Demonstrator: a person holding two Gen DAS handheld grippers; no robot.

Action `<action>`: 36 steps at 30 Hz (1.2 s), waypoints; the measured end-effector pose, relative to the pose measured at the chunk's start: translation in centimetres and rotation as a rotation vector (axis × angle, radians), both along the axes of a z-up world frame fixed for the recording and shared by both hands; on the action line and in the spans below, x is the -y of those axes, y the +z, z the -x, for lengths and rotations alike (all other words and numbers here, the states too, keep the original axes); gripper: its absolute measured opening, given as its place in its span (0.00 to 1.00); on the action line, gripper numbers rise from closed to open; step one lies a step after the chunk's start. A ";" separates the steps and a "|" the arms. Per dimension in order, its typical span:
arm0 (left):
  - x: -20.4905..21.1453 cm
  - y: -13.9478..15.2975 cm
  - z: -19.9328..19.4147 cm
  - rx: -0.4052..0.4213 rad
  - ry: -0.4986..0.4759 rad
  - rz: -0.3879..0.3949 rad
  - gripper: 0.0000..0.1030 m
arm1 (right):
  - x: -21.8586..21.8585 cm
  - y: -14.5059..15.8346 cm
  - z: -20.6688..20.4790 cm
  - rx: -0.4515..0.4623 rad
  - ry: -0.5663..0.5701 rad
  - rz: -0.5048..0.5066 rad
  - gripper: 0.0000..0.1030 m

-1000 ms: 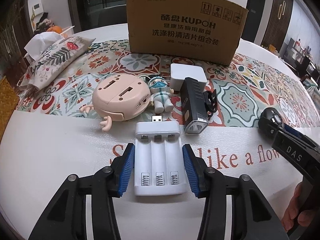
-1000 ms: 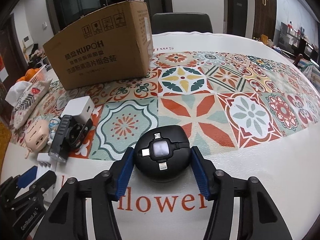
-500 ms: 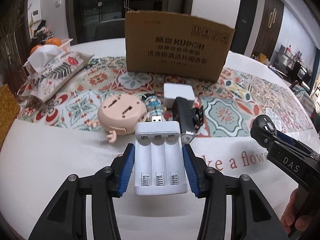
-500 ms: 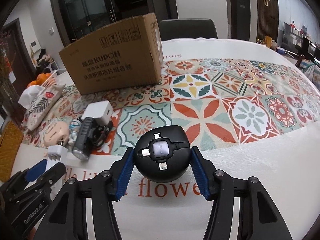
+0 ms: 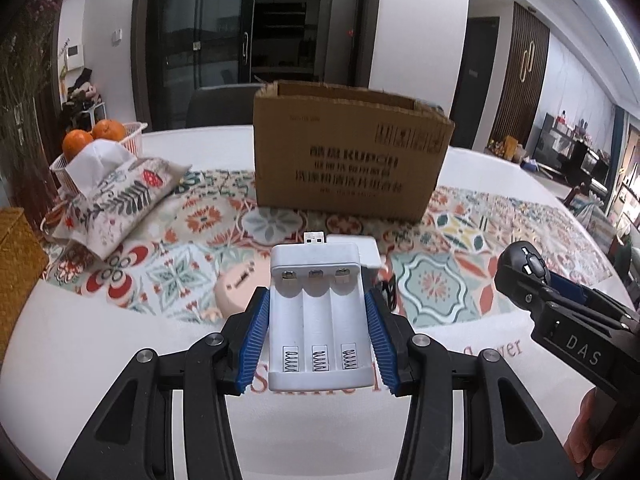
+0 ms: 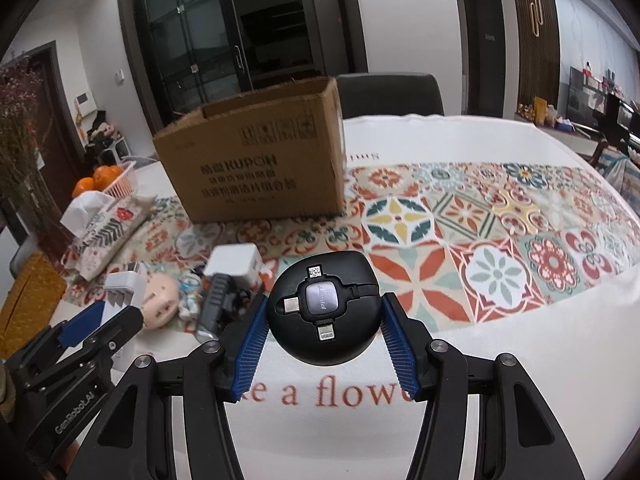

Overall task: Organize rigid objects
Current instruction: 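Carry the charger and black organizer over the box and lower them in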

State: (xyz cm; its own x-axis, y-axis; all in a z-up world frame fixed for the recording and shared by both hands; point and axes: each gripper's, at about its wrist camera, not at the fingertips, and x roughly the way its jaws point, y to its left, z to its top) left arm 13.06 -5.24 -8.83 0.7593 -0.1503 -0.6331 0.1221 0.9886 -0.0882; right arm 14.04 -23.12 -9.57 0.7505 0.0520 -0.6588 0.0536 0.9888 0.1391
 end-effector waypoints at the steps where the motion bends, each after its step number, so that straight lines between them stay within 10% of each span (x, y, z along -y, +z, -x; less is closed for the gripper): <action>1: -0.1 0.2 -0.1 0.007 0.000 0.002 0.46 | -0.1 0.3 -0.1 0.008 0.001 0.001 0.55; 36: -2.5 9.2 -5.9 0.208 -0.033 0.027 0.46 | -3.6 8.8 -5.2 0.209 0.060 -0.006 0.55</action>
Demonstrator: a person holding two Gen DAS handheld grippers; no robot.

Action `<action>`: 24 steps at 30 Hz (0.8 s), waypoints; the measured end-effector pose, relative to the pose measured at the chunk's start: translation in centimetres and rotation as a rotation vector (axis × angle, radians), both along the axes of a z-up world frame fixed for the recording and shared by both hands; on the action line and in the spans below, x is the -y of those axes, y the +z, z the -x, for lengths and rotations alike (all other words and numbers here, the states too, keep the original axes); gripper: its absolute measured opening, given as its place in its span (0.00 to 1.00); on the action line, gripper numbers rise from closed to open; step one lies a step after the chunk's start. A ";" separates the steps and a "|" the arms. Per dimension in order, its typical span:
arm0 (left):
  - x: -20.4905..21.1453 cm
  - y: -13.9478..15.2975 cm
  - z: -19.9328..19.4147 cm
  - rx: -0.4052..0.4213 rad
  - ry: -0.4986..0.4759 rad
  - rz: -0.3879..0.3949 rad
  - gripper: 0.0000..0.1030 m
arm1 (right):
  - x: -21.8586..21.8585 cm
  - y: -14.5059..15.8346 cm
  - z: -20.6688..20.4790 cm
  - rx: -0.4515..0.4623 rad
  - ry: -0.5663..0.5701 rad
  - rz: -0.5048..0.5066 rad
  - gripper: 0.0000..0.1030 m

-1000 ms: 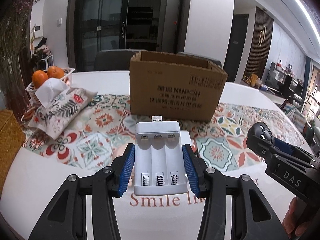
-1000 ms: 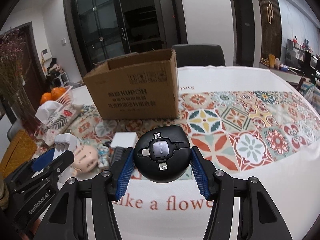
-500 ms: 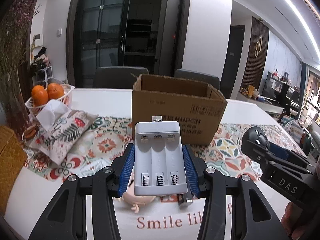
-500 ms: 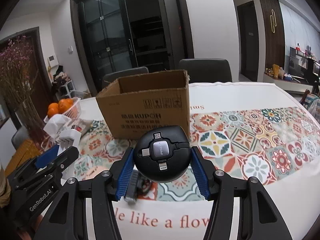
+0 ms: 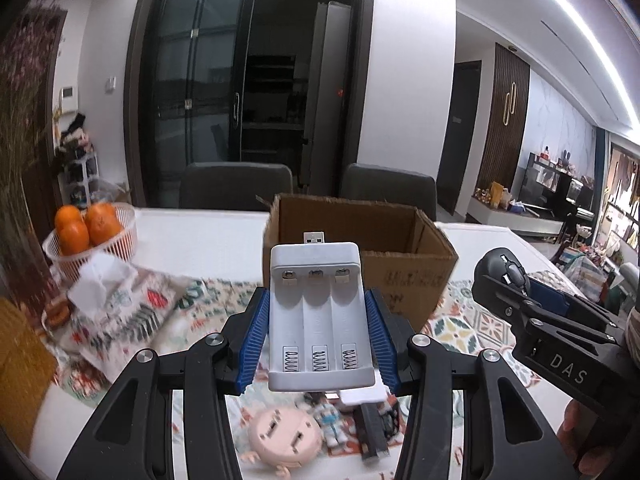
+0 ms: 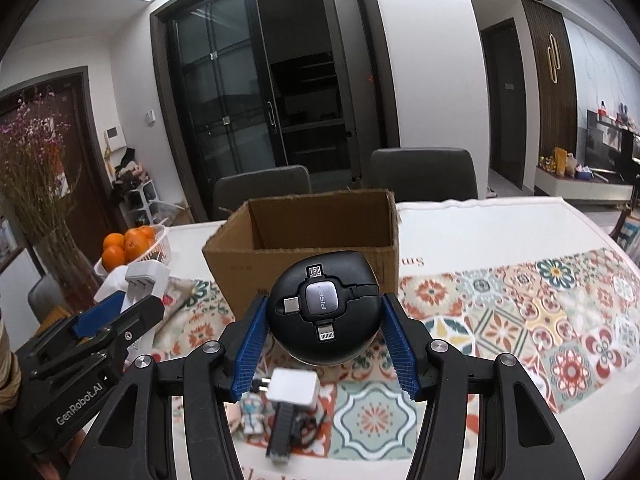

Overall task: Organize rigid objects
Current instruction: 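Carry the charger and black organizer over the box and lower them in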

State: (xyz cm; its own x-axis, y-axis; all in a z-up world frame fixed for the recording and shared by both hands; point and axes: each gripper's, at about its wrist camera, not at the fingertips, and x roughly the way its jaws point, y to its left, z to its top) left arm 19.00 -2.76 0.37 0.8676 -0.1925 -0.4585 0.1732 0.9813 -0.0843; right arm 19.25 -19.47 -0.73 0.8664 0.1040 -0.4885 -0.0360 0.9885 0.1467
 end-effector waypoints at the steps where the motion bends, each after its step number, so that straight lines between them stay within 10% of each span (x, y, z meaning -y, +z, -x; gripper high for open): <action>1: -0.1 0.3 -0.2 0.005 -0.003 -0.003 0.46 | -0.1 0.2 -0.2 0.004 0.003 -0.001 0.55; 24: 1.8 4.6 -10.1 -0.083 -0.079 -0.054 0.46 | 0.4 4.4 -8.3 -0.011 0.049 0.016 0.55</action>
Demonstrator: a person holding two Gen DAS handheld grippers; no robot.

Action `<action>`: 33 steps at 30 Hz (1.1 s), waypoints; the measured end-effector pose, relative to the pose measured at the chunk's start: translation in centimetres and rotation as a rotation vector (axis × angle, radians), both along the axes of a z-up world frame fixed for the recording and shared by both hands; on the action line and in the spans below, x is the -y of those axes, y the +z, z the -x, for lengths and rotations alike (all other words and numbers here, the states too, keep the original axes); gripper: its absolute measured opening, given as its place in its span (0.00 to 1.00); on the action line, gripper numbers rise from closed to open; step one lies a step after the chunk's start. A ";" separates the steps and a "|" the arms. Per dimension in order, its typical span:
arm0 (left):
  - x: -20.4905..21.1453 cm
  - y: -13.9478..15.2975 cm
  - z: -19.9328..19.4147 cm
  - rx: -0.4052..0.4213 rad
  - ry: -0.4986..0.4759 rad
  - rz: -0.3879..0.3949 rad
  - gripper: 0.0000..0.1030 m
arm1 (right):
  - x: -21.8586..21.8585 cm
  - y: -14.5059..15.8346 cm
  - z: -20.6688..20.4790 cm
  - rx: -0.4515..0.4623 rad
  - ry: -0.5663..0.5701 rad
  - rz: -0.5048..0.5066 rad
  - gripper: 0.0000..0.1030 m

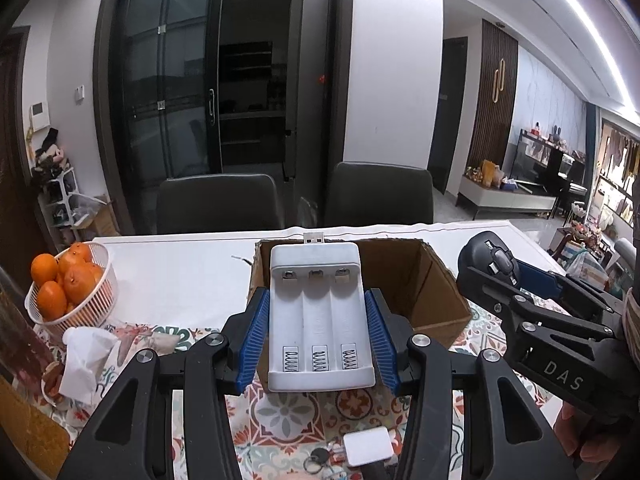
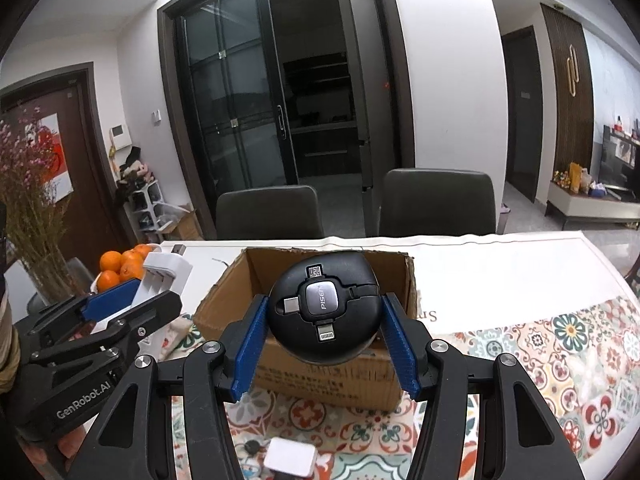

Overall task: Organize rigid objects
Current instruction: 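Carry the charger and black organizer over the box and lower them in, then open both grippers and withdraw them from the box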

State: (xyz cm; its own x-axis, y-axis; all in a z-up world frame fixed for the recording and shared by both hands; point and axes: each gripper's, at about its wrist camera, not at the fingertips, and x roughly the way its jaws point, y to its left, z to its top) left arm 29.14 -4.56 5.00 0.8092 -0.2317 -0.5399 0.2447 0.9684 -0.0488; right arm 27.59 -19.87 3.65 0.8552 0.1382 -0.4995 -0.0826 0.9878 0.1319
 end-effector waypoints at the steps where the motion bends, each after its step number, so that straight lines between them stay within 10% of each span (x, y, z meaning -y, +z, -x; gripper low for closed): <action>1: 0.2 0.0 -0.6 -0.006 -0.002 0.000 0.46 | 0.1 0.0 -0.5 -0.007 0.003 0.000 0.55; 33: 3.2 -5.7 -10.4 -0.265 0.003 -0.115 0.47 | 1.5 -6.6 -11.2 -0.305 0.052 0.046 0.55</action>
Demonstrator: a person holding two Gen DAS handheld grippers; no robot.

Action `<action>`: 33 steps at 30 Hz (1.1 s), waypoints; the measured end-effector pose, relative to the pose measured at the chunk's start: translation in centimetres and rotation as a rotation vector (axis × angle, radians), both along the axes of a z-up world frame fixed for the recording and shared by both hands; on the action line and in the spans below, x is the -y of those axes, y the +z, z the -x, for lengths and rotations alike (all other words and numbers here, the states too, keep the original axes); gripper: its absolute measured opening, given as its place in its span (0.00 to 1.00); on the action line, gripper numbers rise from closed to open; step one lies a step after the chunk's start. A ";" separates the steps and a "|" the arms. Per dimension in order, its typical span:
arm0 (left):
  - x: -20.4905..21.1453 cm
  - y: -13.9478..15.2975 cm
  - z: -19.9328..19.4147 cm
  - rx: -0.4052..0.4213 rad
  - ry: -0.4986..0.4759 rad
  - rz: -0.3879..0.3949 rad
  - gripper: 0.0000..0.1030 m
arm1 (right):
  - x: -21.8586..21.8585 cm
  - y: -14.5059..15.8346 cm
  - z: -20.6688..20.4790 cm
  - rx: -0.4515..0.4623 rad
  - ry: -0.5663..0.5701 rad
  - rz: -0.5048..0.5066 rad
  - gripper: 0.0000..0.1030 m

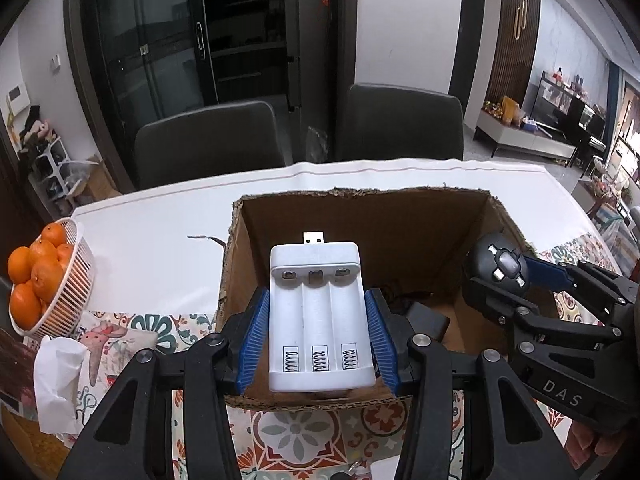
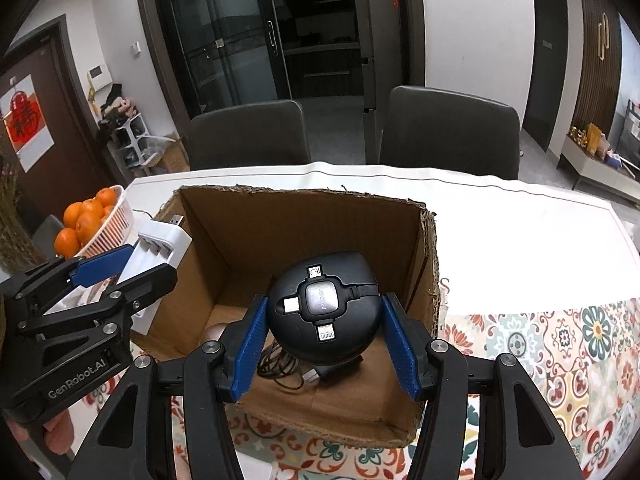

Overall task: Organize rigid objects
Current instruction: 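Open both grippers and withdraw them from the box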

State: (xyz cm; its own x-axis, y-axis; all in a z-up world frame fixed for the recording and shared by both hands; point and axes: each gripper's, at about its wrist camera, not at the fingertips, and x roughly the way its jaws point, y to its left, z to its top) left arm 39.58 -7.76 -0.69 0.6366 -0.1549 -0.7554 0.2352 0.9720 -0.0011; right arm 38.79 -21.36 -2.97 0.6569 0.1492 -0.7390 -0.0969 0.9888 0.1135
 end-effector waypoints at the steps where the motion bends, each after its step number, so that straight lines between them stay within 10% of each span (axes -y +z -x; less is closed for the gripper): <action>1: 0.0 -0.1 0.0 -0.005 0.001 0.001 0.47 | 0.0 0.0 -0.1 -0.004 -0.001 0.001 0.55; 33: -4.0 3.2 11.3 0.165 0.042 0.022 0.65 | -2.3 4.2 10.3 0.227 -0.067 0.034 0.62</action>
State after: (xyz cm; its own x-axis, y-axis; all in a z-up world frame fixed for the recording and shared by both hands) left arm 28.29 -3.78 2.54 0.7581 -0.1409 -0.6367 0.1934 0.9810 0.0131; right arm 28.47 -19.03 1.22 0.8144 0.0776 -0.5750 -0.0506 0.9967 0.0629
